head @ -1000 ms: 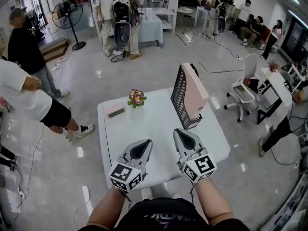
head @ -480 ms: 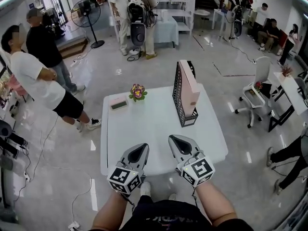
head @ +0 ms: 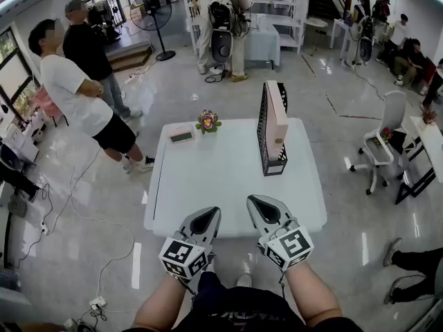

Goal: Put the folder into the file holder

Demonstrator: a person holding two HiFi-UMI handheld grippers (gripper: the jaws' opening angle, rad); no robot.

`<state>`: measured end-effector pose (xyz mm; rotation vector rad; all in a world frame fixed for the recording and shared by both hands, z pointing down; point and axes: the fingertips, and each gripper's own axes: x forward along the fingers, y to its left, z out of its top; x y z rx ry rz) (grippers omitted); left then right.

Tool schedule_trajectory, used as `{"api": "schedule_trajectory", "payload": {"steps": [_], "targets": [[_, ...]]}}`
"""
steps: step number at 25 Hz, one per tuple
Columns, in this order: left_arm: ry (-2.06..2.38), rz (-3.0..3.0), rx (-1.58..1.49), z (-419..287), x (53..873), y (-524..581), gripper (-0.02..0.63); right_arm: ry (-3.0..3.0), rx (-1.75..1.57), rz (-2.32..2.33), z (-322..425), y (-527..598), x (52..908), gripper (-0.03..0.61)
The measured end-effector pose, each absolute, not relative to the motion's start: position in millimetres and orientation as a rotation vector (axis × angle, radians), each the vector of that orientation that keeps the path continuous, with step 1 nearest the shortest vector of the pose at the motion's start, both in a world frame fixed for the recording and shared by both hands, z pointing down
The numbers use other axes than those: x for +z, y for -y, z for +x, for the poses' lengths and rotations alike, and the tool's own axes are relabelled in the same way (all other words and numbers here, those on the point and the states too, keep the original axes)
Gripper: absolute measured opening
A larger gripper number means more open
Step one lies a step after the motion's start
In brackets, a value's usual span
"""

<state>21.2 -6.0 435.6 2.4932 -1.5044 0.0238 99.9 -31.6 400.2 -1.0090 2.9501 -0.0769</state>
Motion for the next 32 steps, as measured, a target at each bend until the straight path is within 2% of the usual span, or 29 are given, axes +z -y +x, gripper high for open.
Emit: {"api": "schedule_trajectory", "payload": {"steps": [32], "targets": [[1.519,2.49,0.014,37.4,435.7,-23.5,0.002,-2.96,-0.125,-0.987,108.9,1.5,414.6,0.0]]}}
